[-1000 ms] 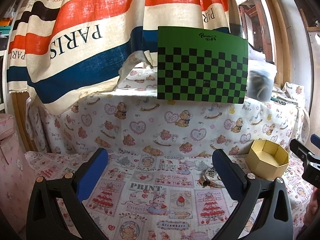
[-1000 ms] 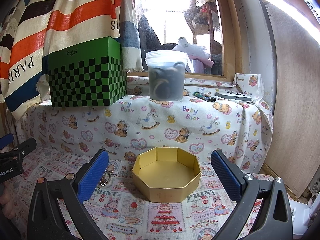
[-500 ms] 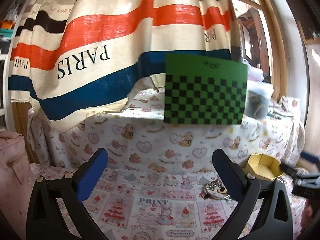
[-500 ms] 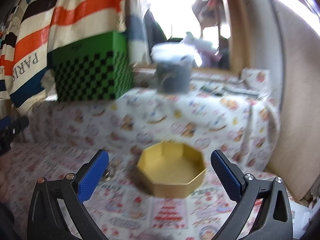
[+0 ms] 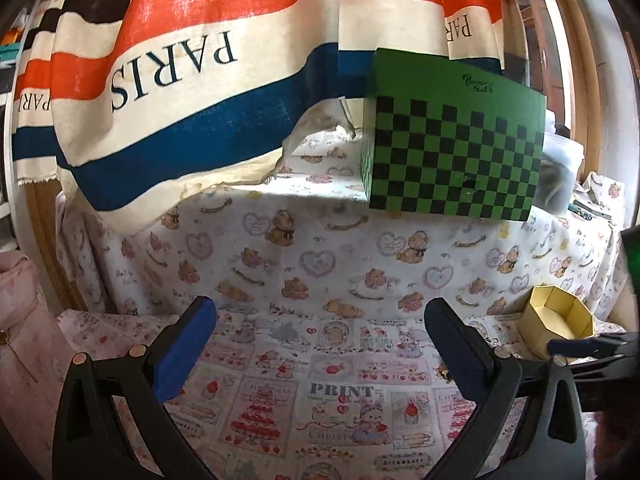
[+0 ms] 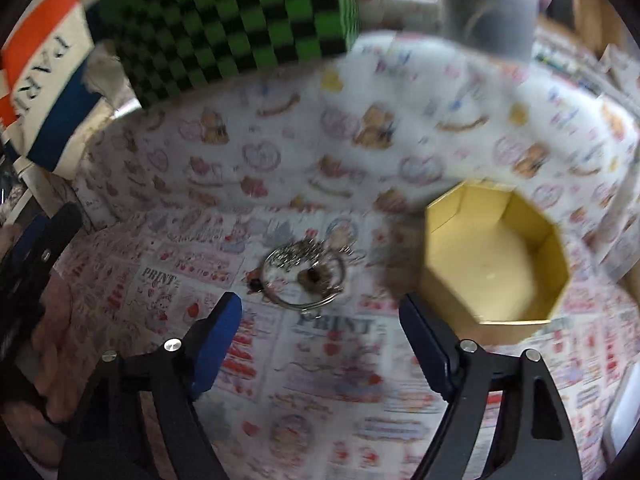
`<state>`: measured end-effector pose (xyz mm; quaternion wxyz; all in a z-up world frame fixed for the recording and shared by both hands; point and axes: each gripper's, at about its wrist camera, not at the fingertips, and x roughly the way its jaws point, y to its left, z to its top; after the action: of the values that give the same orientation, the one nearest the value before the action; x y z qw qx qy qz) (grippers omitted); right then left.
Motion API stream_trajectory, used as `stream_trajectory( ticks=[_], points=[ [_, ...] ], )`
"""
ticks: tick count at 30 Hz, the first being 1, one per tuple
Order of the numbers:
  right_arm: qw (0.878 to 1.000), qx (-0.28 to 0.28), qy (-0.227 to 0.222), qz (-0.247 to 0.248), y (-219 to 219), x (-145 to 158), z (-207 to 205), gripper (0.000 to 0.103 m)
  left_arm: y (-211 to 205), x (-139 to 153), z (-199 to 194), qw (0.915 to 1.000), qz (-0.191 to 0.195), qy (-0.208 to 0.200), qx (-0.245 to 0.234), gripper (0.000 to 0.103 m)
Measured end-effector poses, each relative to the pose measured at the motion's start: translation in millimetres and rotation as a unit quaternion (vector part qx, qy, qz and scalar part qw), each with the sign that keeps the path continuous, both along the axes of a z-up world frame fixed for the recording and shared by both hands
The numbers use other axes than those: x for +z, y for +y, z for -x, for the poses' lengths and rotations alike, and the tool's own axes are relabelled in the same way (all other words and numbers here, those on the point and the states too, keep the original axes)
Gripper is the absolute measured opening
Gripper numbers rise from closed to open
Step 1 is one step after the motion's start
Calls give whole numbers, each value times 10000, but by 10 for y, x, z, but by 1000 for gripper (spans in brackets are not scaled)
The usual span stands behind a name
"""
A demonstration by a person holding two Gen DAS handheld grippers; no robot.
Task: Organize jewelry
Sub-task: 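Move the right gripper down over the silver bangle in the jewelry pile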
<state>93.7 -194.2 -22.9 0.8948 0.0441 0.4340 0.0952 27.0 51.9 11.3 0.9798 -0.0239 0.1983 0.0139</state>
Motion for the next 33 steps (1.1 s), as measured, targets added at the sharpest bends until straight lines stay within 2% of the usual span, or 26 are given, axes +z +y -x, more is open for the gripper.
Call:
stream_trajectory(
  ticks=[5, 11, 21, 25, 30, 33],
  points=[
    [9989, -145, 383, 229, 163, -206, -206, 76, 43, -6, -25, 9999, 58, 34, 99, 103],
    [9975, -414, 556, 117, 261, -359, -350, 74, 74, -11, -42, 9998, 133, 72, 153, 103],
    [9945, -807, 526, 402, 553, -337, -666, 74, 115, -37, -84, 9994, 240, 124, 224, 103],
    [9937, -778, 550, 581, 609, -289, -715, 74, 133, -34, -87, 9992, 274, 114, 251, 103],
    [9941, -754, 664, 410, 561, -267, -635, 74, 124, -23, -71, 9992, 265, 77, 272, 103],
    [9931, -640, 726, 666, 623, -286, -599, 74, 97, -12, -55, 9994, 204, 50, 267, 103]
  ],
)
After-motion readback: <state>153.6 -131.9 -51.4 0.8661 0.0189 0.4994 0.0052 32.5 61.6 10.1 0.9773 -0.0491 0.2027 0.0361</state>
